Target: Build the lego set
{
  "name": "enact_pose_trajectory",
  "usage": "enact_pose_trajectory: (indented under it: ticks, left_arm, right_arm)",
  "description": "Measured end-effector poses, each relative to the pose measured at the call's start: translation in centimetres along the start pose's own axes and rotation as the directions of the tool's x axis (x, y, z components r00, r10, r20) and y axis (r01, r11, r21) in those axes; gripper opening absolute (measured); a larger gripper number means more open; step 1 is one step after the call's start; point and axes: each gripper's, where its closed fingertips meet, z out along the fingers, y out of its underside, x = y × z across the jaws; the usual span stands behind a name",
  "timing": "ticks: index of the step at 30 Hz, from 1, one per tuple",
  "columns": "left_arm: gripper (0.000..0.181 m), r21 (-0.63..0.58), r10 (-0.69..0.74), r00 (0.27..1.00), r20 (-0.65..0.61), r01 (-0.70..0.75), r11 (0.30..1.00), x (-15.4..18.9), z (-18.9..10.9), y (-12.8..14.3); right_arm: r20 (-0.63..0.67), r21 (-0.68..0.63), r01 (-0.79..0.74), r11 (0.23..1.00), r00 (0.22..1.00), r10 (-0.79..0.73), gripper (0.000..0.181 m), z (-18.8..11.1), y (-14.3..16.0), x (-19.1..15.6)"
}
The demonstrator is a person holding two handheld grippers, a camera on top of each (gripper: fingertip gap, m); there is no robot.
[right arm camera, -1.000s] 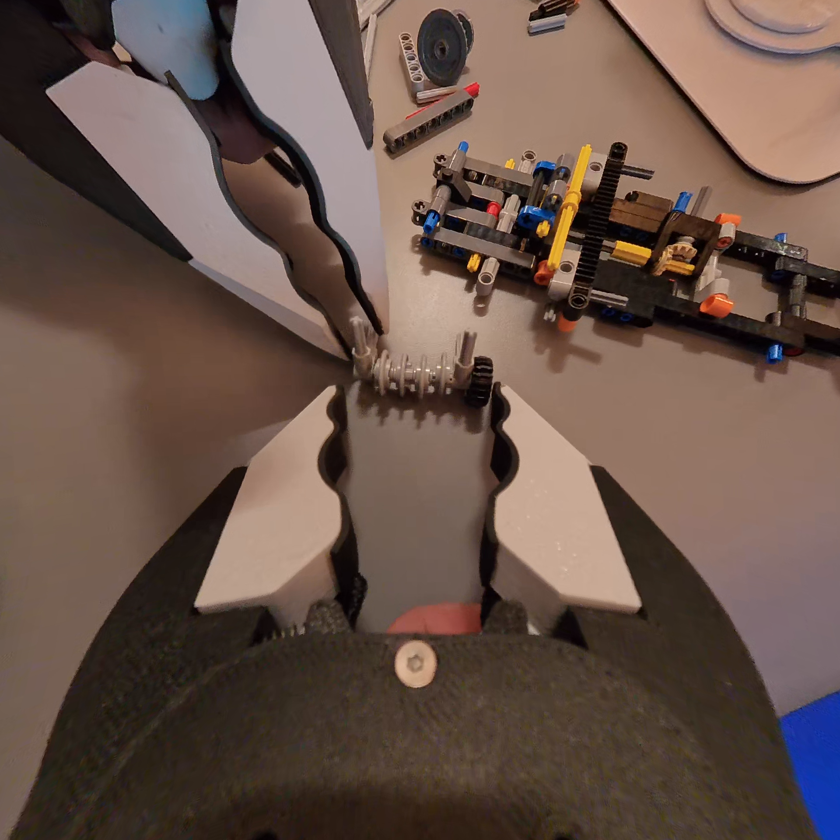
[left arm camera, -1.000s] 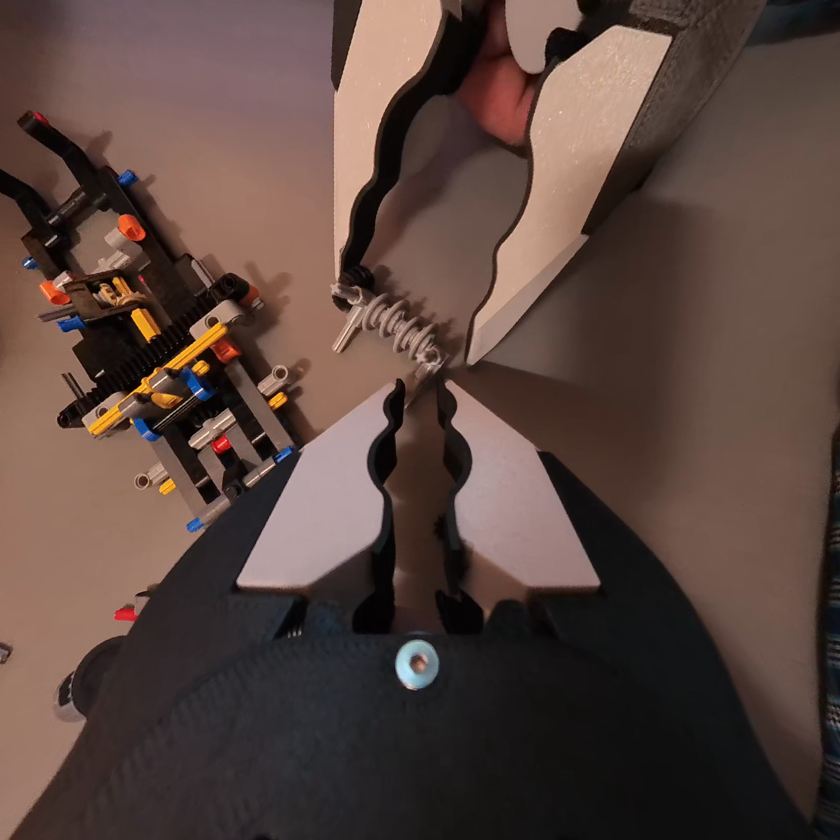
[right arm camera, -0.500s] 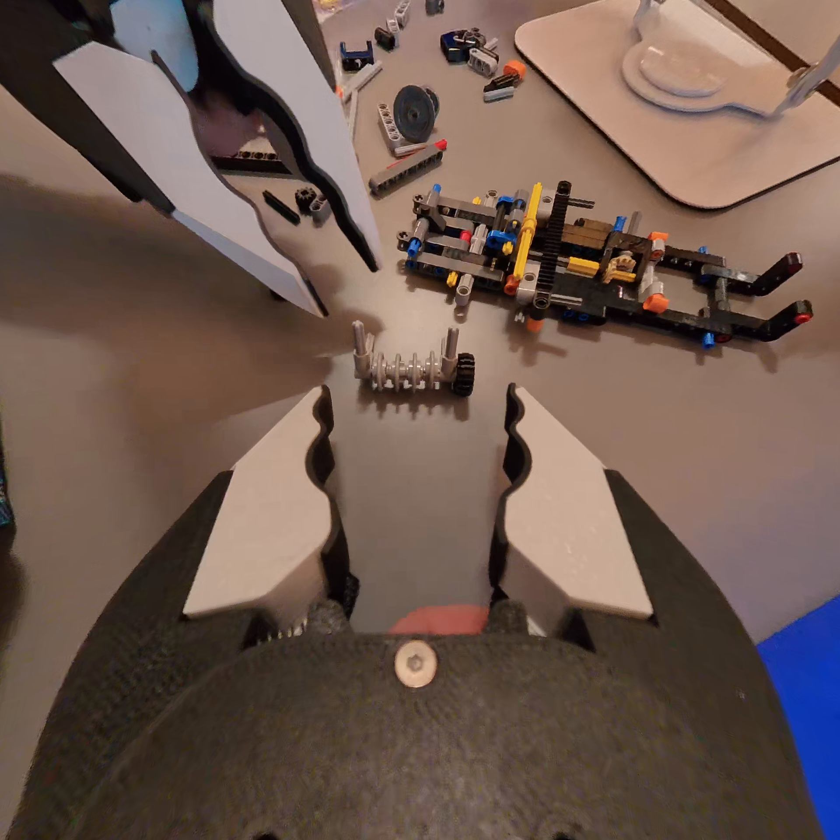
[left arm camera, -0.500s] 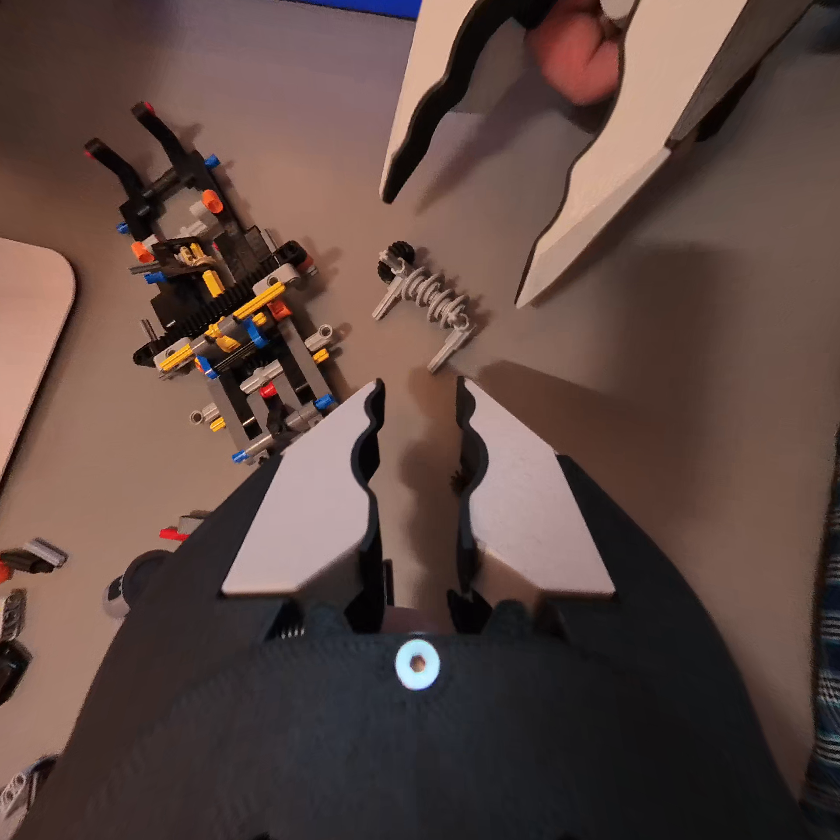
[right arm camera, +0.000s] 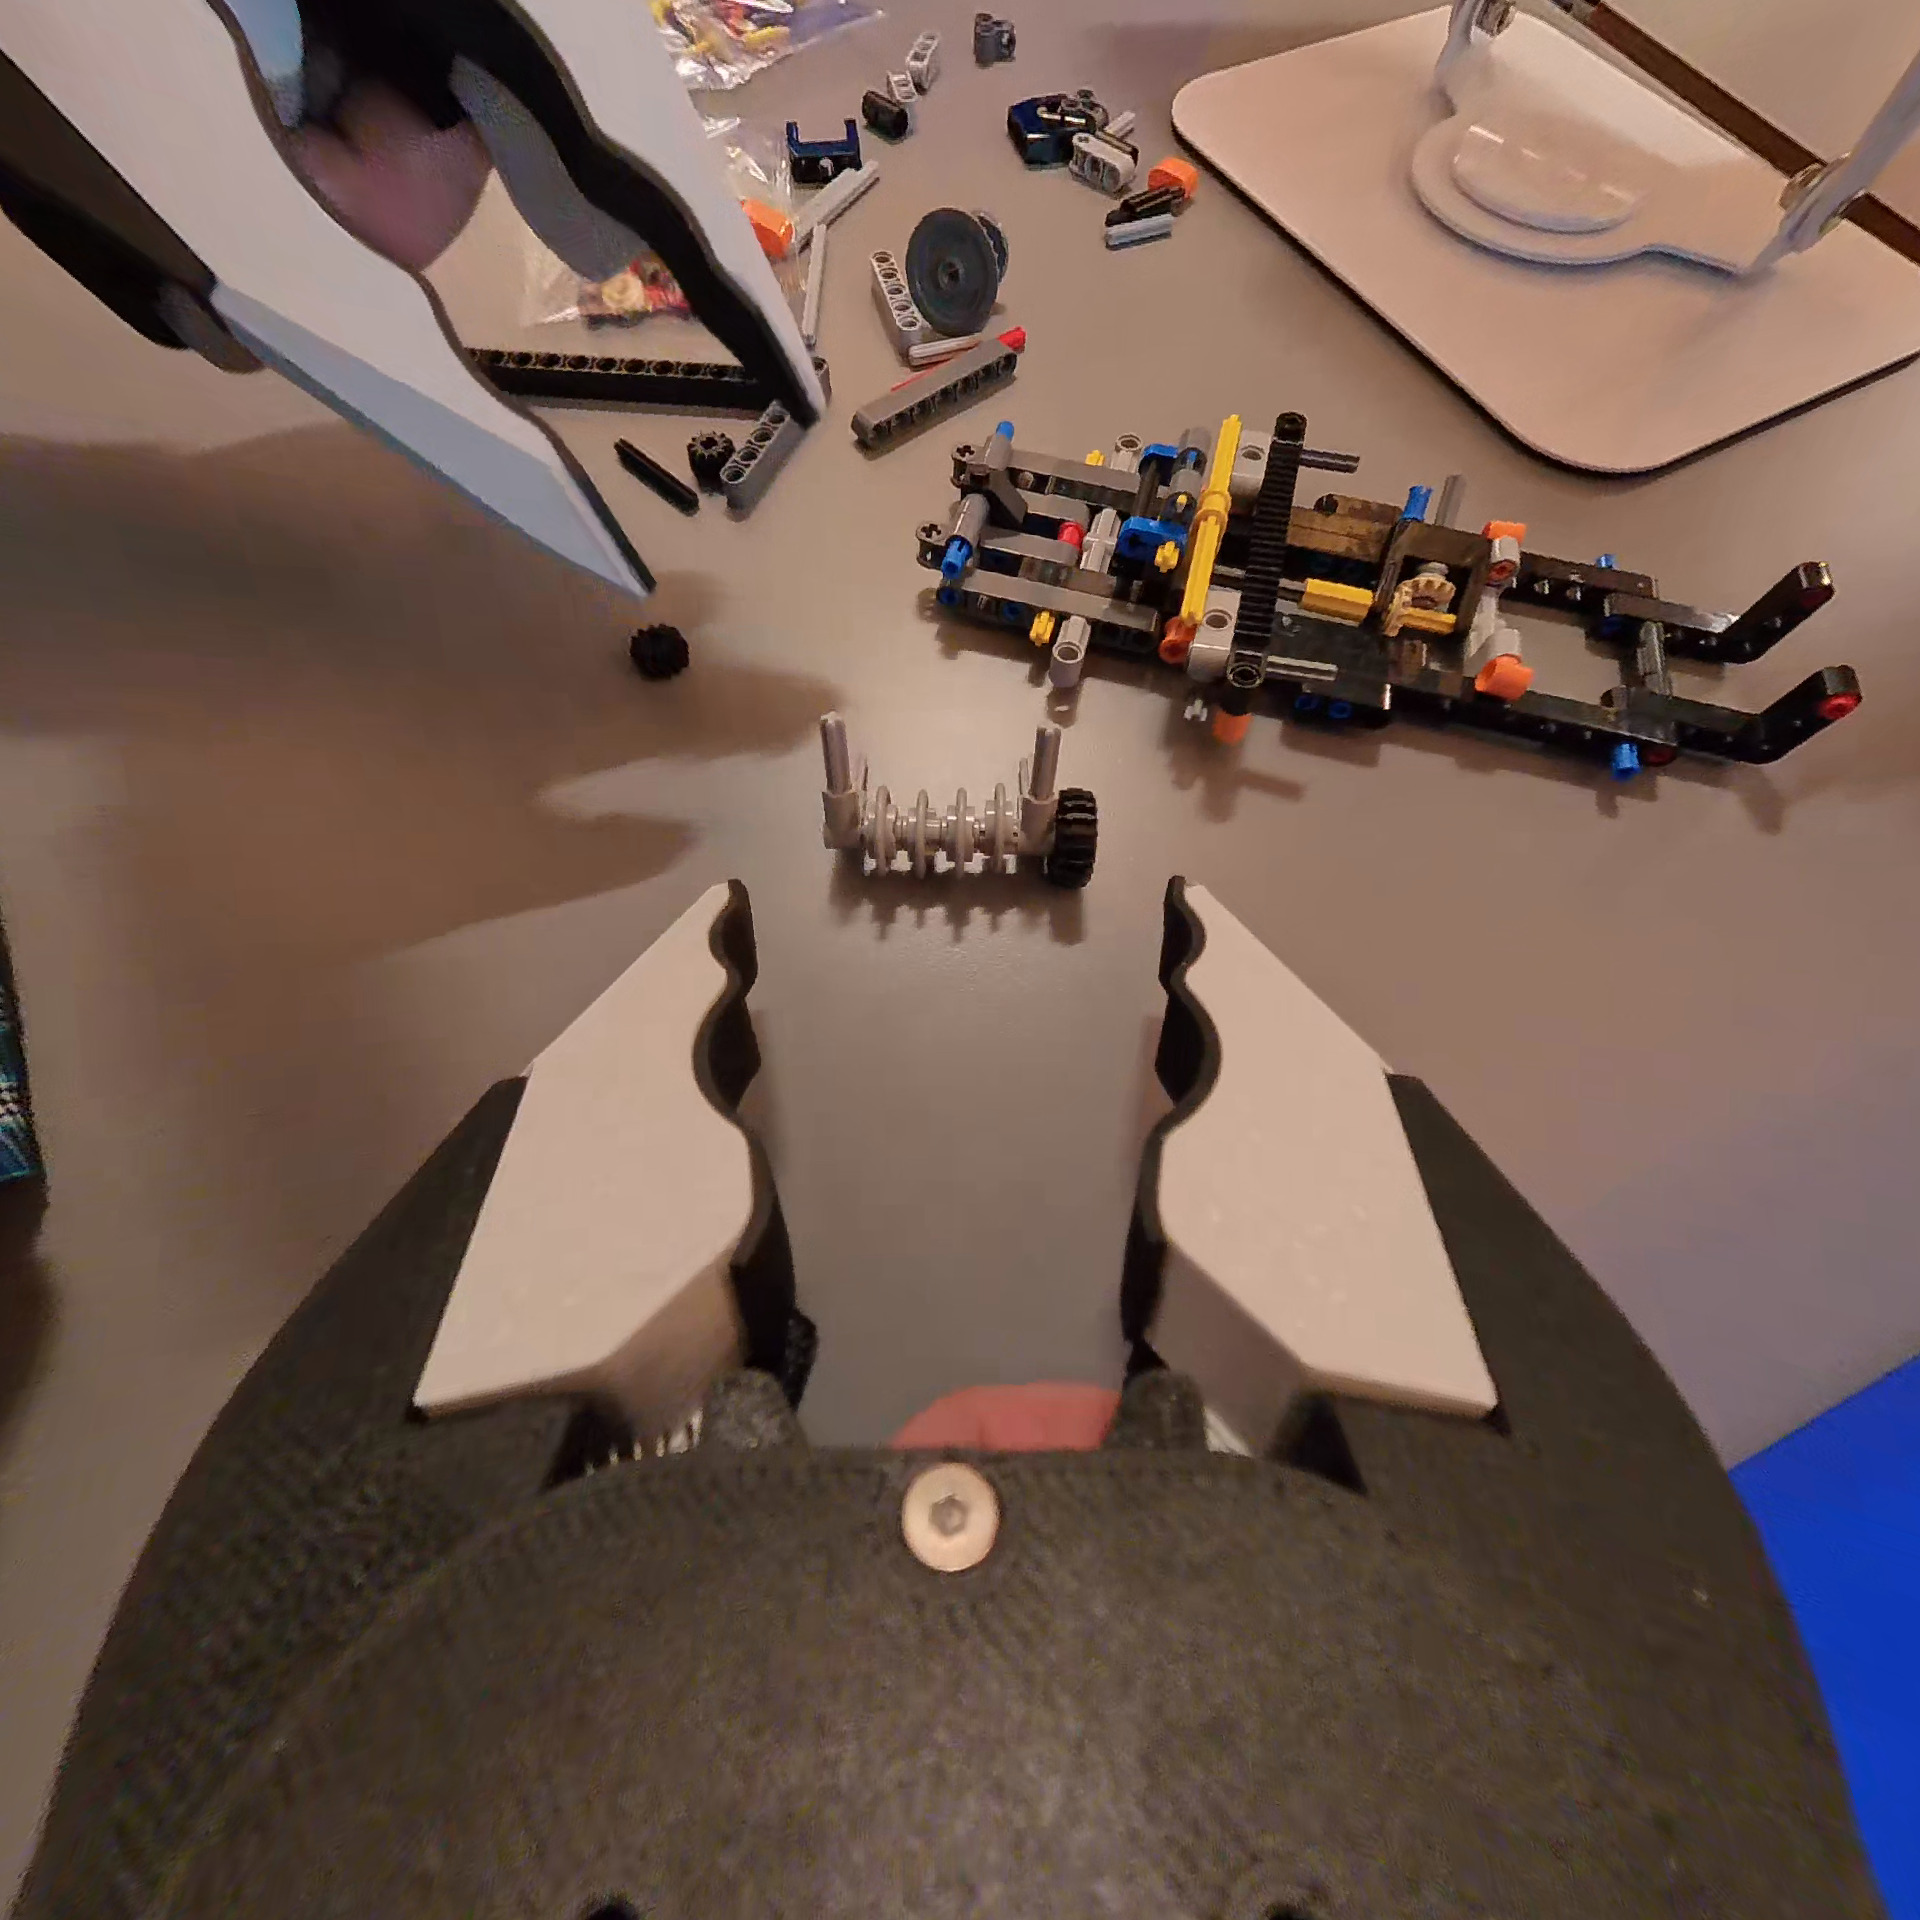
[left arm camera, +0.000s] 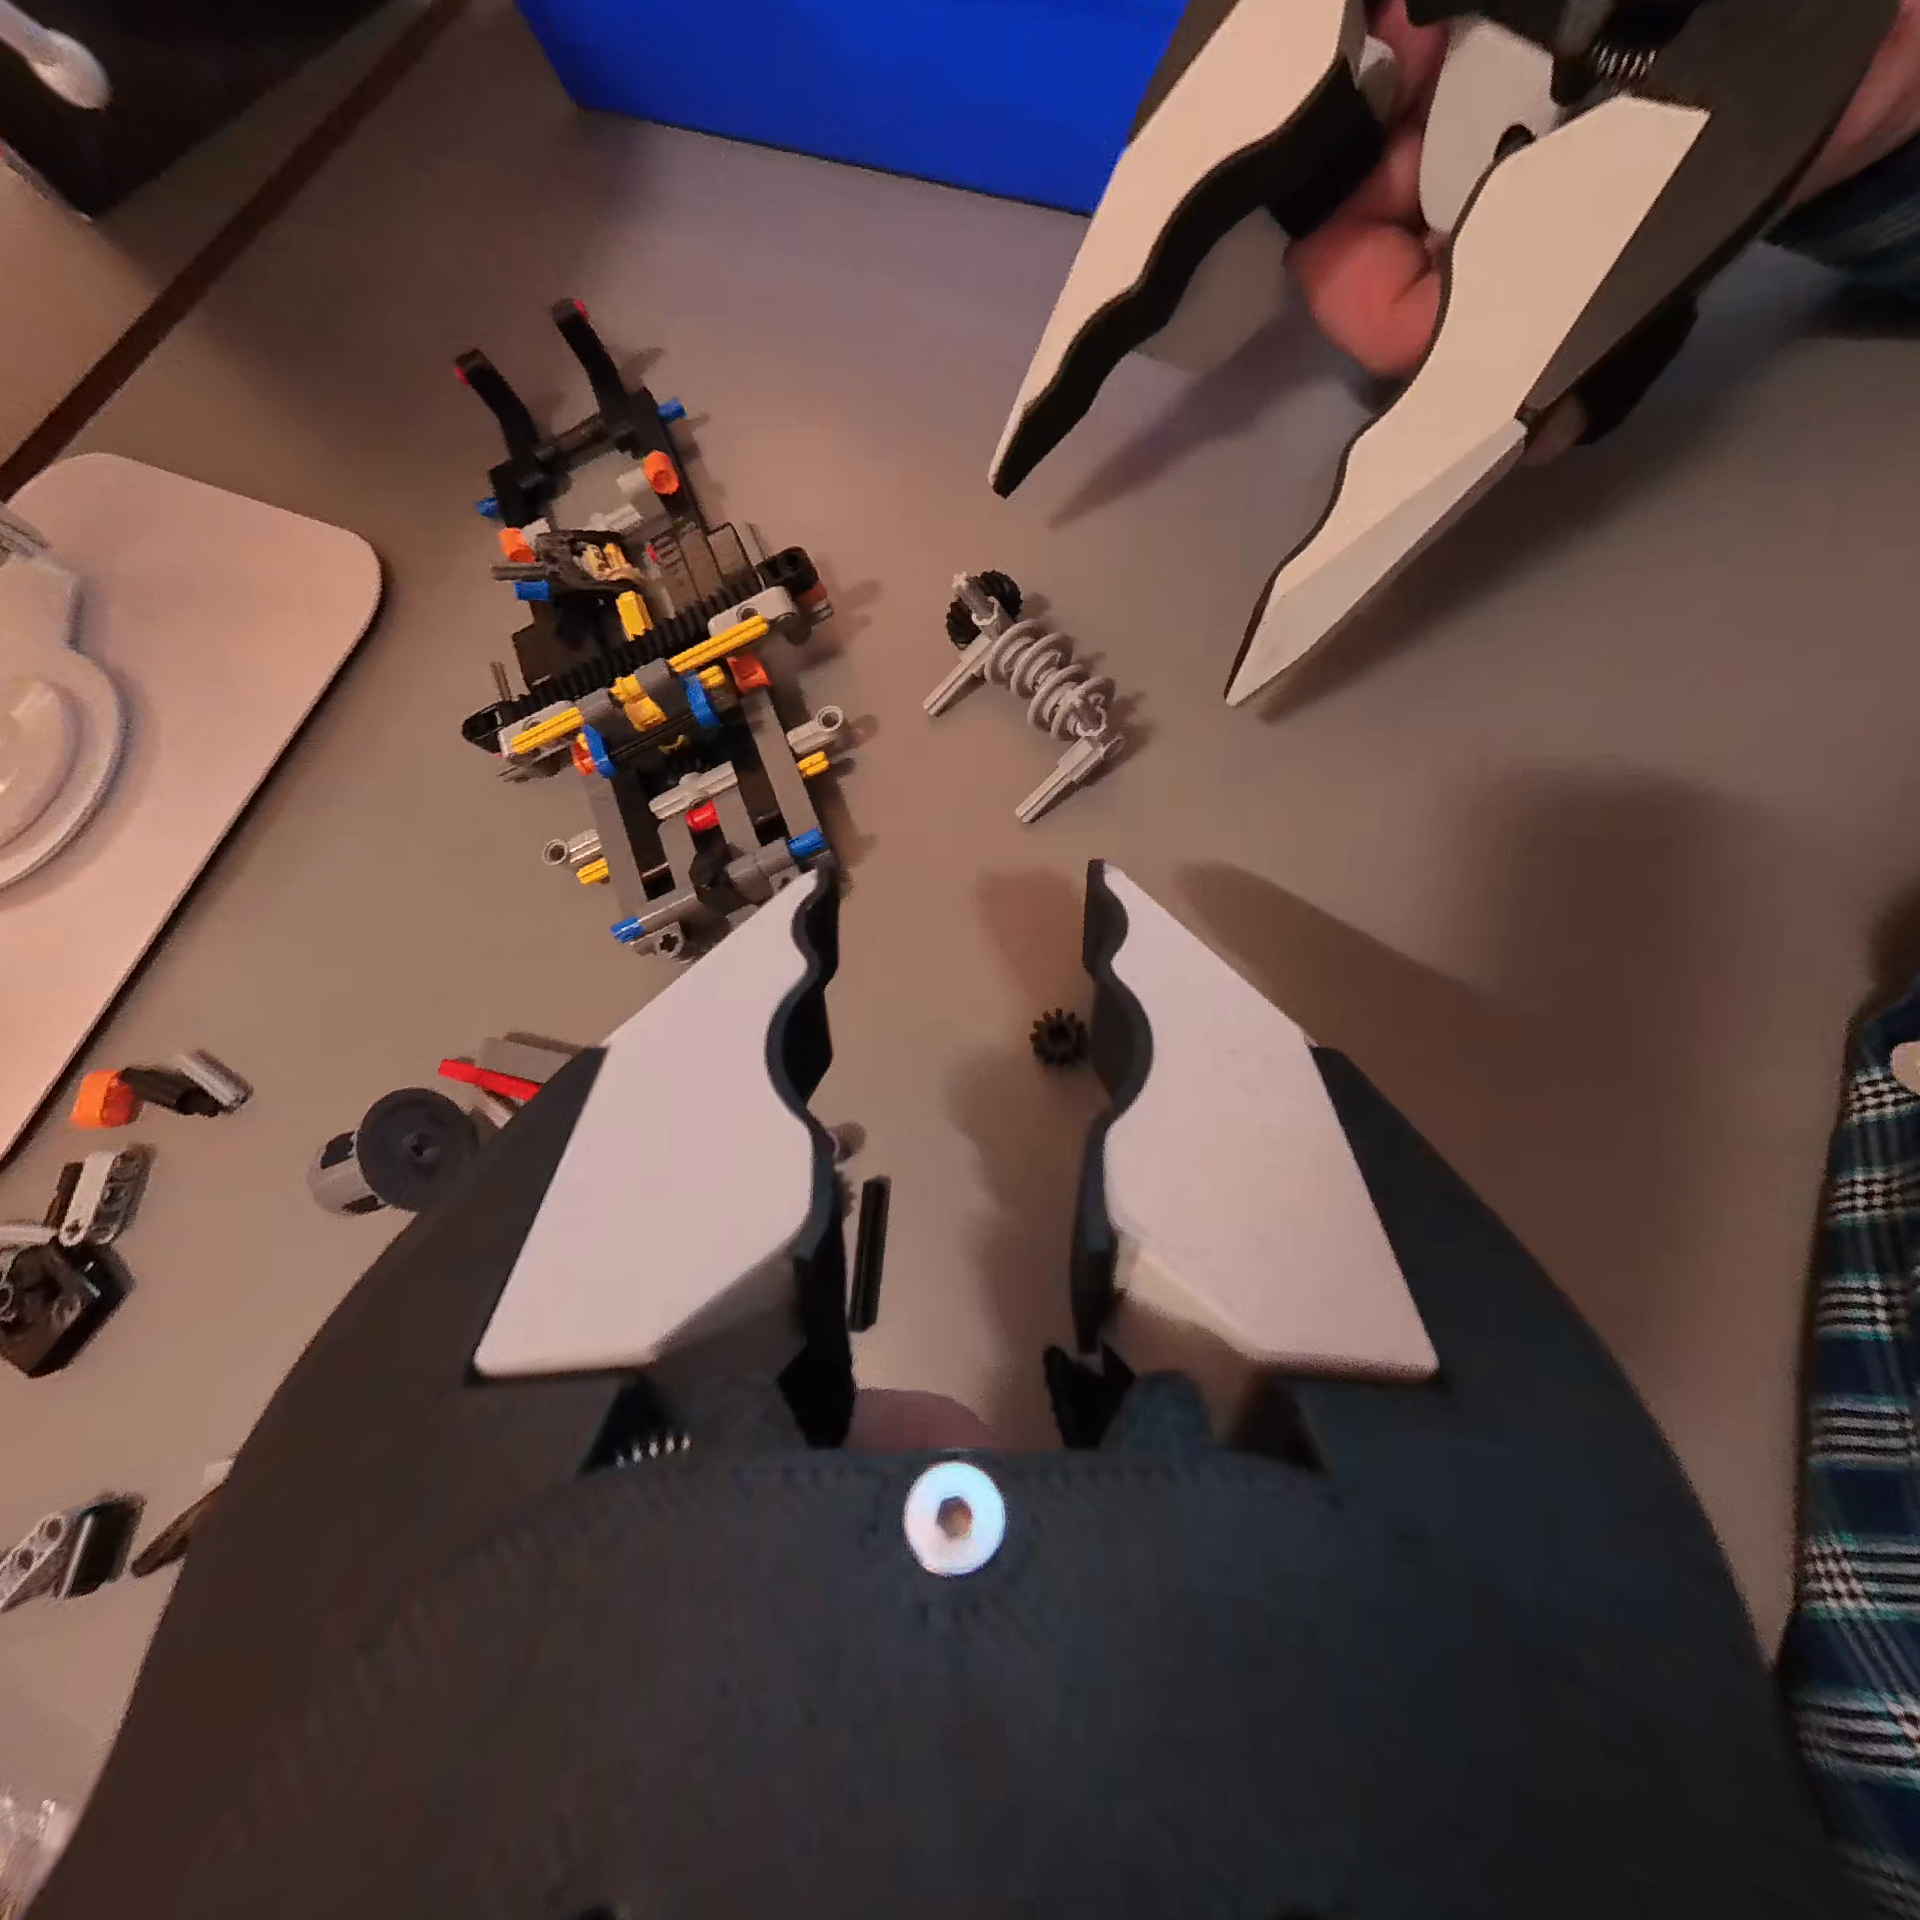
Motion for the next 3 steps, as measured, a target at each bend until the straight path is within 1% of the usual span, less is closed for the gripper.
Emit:
enact_pose_trajectory:
  ticks: [1, 3]
  left_arm:
    - [0.046, 0.004, -0.005, 1.0, 0.008, 0.005, 1.0, -0.1, -0.26, 0.01]
    - [0.05, 0.01, -0.015, 0.999, 0.029, 0.015, 1.0, -0.4, -0.75, 0.12]
  right_arm:
    - [0.001, 0.0, 0.004, 1.0, 1.0, -0.004, 0.077, 0.0, 0.01, -0.05]
    - [0.0, 0.002, 0.008, 1.0, 1.0, -0.008, 0.077, -0.03, 0.01, -0.1]
